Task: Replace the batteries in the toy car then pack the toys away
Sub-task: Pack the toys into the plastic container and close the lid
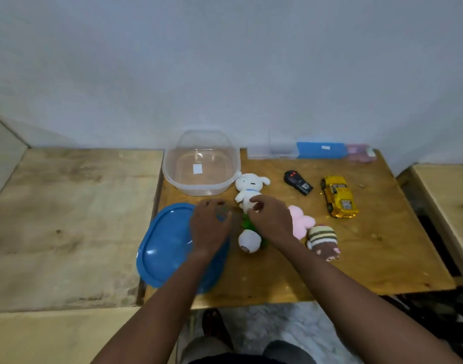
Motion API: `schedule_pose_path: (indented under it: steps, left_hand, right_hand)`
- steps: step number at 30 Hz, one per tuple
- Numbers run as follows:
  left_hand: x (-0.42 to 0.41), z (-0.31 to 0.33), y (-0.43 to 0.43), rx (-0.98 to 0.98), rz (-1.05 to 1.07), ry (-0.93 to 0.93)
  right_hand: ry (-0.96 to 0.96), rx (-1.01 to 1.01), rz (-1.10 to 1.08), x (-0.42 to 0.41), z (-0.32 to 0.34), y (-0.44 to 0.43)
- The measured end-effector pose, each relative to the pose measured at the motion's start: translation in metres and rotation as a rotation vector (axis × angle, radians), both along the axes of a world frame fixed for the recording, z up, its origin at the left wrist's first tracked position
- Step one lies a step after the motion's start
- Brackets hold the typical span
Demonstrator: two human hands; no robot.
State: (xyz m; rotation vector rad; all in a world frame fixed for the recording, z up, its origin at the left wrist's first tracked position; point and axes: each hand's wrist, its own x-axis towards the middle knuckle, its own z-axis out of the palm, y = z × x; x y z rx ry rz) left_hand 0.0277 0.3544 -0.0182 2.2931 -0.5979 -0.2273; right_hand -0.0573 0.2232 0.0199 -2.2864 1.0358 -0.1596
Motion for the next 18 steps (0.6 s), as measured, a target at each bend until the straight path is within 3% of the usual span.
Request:
schedule_pose_path:
  steps: [2,4,10,18]
  left_hand:
    - [-0.002,0.004,-0.028,0.063,-0.111,-0.061]
    - [-0.002,0.001,-0.051,0.093,-0.119,0.0]
    - [-0.005,-0.01,-0.099,0.132,0.047,0.278]
    - [-0.001,-0.01,-0.133,0.195,0.267,0.396]
  right_hand:
    - [0.019,-0.027,-0.05,-0.011,0.001,-0.02]
    - [0.006,-0.058,-0.099,-0.022,0.0,-0.038]
    - [0.034,-0.04,-0.188,-0.033,-0.01,-0.101]
    - [0.133,-0.048,-0.052,-0.006,-0.039,-0.189]
